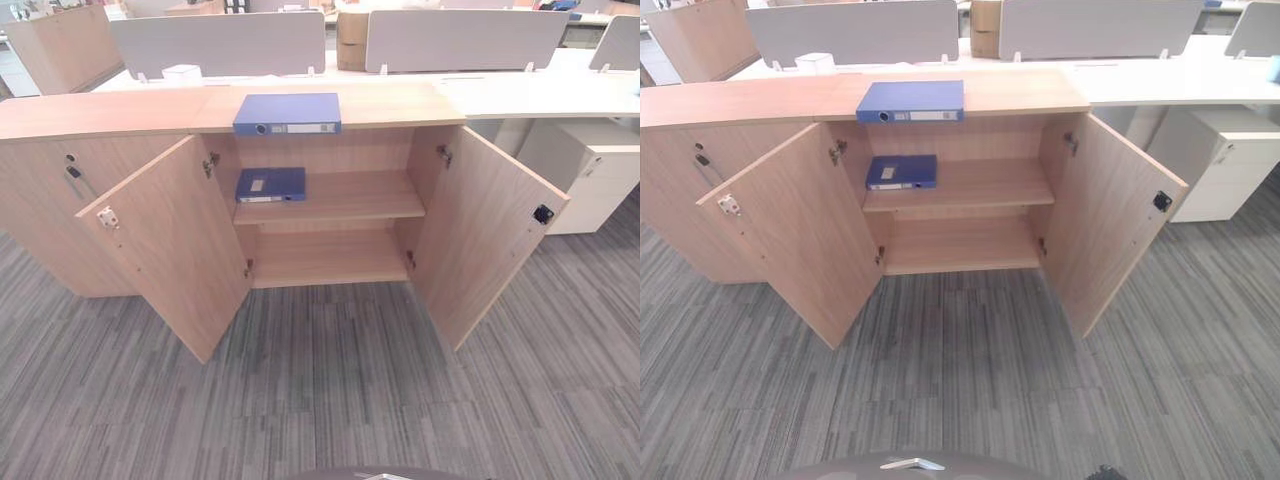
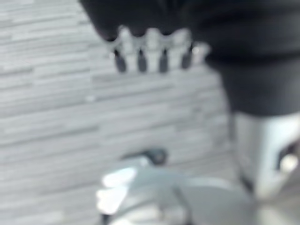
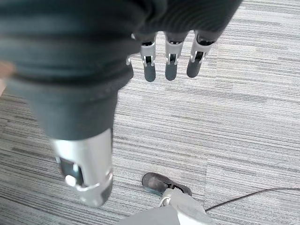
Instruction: Put the empty folder in the office cabinet
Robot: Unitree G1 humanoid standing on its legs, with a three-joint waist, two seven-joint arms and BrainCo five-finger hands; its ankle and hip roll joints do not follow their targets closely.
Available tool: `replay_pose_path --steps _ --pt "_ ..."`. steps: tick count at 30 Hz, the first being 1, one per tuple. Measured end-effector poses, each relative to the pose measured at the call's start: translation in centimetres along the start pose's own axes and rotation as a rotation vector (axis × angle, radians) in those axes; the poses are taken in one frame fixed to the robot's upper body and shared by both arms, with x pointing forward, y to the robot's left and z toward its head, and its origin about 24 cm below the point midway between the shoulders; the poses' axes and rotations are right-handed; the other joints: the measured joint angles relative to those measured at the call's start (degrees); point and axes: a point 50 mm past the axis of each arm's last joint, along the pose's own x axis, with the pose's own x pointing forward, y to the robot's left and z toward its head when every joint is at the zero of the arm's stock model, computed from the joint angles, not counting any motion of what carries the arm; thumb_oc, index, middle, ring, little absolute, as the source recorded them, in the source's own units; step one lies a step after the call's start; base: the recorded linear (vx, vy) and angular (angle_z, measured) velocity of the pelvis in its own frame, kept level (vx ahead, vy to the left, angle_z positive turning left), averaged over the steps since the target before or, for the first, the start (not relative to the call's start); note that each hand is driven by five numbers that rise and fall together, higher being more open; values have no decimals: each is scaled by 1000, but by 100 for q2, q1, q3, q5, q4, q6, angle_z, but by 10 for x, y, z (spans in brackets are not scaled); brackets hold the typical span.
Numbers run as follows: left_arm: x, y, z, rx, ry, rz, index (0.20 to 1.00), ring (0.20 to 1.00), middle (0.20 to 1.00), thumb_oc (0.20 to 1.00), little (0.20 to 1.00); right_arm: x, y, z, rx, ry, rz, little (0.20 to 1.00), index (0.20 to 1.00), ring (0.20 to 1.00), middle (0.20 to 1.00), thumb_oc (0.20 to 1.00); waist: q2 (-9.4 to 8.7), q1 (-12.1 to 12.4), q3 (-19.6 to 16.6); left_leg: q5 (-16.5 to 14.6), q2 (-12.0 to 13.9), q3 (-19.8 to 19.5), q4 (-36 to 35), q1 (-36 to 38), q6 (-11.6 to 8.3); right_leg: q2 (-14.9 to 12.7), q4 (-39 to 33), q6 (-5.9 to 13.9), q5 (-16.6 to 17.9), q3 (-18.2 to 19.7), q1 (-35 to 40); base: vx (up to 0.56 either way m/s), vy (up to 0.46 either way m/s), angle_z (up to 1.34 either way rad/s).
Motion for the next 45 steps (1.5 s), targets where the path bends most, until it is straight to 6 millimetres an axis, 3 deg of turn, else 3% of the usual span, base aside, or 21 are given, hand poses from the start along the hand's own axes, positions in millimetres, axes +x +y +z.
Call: replay_pose_path --steps 5,14,17,20,21,23,24,26,27,29,30,31,32,36,38,39,40,42,43,45 --pt "0 0 3 0 -9 1 1000 1000 1000 1000 1000 0 -5 12 -5 -28 -13 1000 1000 1000 1000 1000 138 20 293 52 23 90 10 -162 7 5 -8 15 38 32 -201 30 -39 -8" --pt "0 0 6 0 -18 2 1000 1000 1000 1000 1000 -1 -20 23 -45 -38 -47 1000 1000 1000 1000 1000 344 13 429 34 48 56 36 -292 -19 24 -11 -8 23 -28 -292 64 -47 1" --pt "0 1 9 -2 -33 4 1000 1000 1000 1000 1000 -3 -33 31 -54 -57 -80 1000 1000 1000 1000 1000 422 5 582 -22 74 -149 8 -467 -132 65 6 -79 -25 -186 -340 176 -141 23" --pt "-1 7 6 -10 -25 19 1000 1000 1000 1000 1000 -3 -33 31 -54 -56 -81 1000 1000 1000 1000 1000 390 59 617 23 125 -203 98 -479 -229 125 33 -156 -95 -265 -348 77 -147 26" --pt "-2 17 9 -35 -40 44 1000 1000 1000 1000 1000 -3 -32 41 -56 -85 -79 1000 1000 1000 1000 1000 192 115 810 -25 33 -166 809 -868 -348 20 52 -252 -230 -269 -430 61 -134 20" --pt "-2 20 14 -75 -53 56 1000 1000 1000 1000 1000 -5 -41 53 -58 -111 -102 1000 1000 1000 1000 1000 42 237 1033 -44 -31 -35 1910 -1506 -394 -84 53 -341 -174 -270 -465 137 -105 11" --pt "-2 20 15 -76 -49 55 1000 1000 1000 1000 1000 -6 -47 57 -59 -119 -119 1000 1000 1000 1000 1000 59 265 1096 -83 -20 -18 2456 -1799 -453 -82 35 -401 -79 -320 -433 155 -41 15" --pt "-1 19 16 -75 -49 52 1000 1000 1000 1000 1000 -10 -58 72 -52 -149 -153 1000 1000 1000 1000 1000 108 302 1250 -134 46 35 3595 -2548 -580 -82 34 -589 -207 -265 -328 234 28 18" --pt "-1 17 16 -73 -47 47 1000 1000 1000 1000 1000 -10 -61 71 -51 -136 -166 1000 1000 1000 1000 1000 69 335 1285 -145 108 198 3278 -2679 -546 -87 31 -550 -194 -245 -290 348 98 -1" --pt "-2 15 1 -75 -11 42 1000 1000 1000 1000 1000 -11 -65 74 -55 -142 -176 1000 1000 1000 1000 1000 199 342 1265 -44 192 331 1938 -2557 -538 -4 25 -351 -322 -196 -118 302 121 -8" --pt "-2 15 1 -75 -11 42 1000 1000 1000 1000 1000 -11 -65 74 -55 -142 -176 1000 1000 1000 1000 1000 199 342 1265 -44 192 331 1938 -2557 -538 -4 25 -351 -322 -196 -118 265 105 -23" --pt "-2 11 -2 -72 -5 29 1000 1000 1000 1000 1000 -12 -68 76 -60 -144 -184 1000 1000 1000 1000 1000 330 368 1246 149 192 304 840 -2424 -605 73 4 -254 -405 -107 -26 384 139 -48" --pt "-2 9 -8 -69 12 22 1000 1000 1000 1000 1000 -13 -69 78 -65 -146 -186 1000 1000 1000 1000 1000 513 389 1162 397 175 225 -18 -2446 -576 184 22 -198 -538 35 86 517 200 -62" --pt "-2 11 -7 -65 23 28 1000 1000 1000 1000 1000 -11 -70 63 -41 -89 -188 1000 1000 1000 1000 1000 543 551 1145 608 33 161 -12 -2482 -427 134 19 -116 -899 398 553 418 216 -65" --pt "-3 12 -19 -92 58 33 1000 1000 1000 1000 1000 -9 -69 41 -20 -29 -182 1000 1000 1000 1000 1000 529 602 938 685 -26 440 58 -2228 -95 -4 50 89 -1059 518 895 404 296 -77" --pt "-4 11 -26 -112 77 37 1000 1000 1000 1000 1000 -8 -68 28 23 -7 -176 1000 1000 1000 1000 1000 550 523 840 824 -32 473 139 -2003 193 -42 360 256 -1227 452 1001 333 407 -68" --pt "-7 13 -37 -104 94 43 1000 1000 1000 1000 1000 -6 -57 -3 33 66 -149 1000 1000 1000 1000 1000 551 429 282 1235 -101 558 93 -1801 527 -183 1493 404 -1462 217 624 217 313 -62" --pt "-7 19 -32 -94 74 55 1000 1000 1000 1000 1000 -5 -46 -12 42 85 -123 1000 1000 1000 1000 1000 429 273 200 972 -291 721 -6 -1487 639 -448 3104 486 -1242 54 4 218 376 -34" --pt "-7 24 -26 -65 53 64 1000 1000 1000 1000 1000 -5 -41 -19 40 103 -107 1000 1000 1000 1000 1000 389 163 169 835 -394 668 53 -1247 622 -766 4182 471 -1390 -11 -511 223 444 -14" --pt "-6 30 -11 -54 21 74 1000 1000 1000 1000 1000 -5 -41 -20 60 105 -108 1000 1000 1000 1000 1000 399 42 190 594 -655 635 57 -1008 860 -1275 5201 484 -1212 -46 -1110 134 257 13"
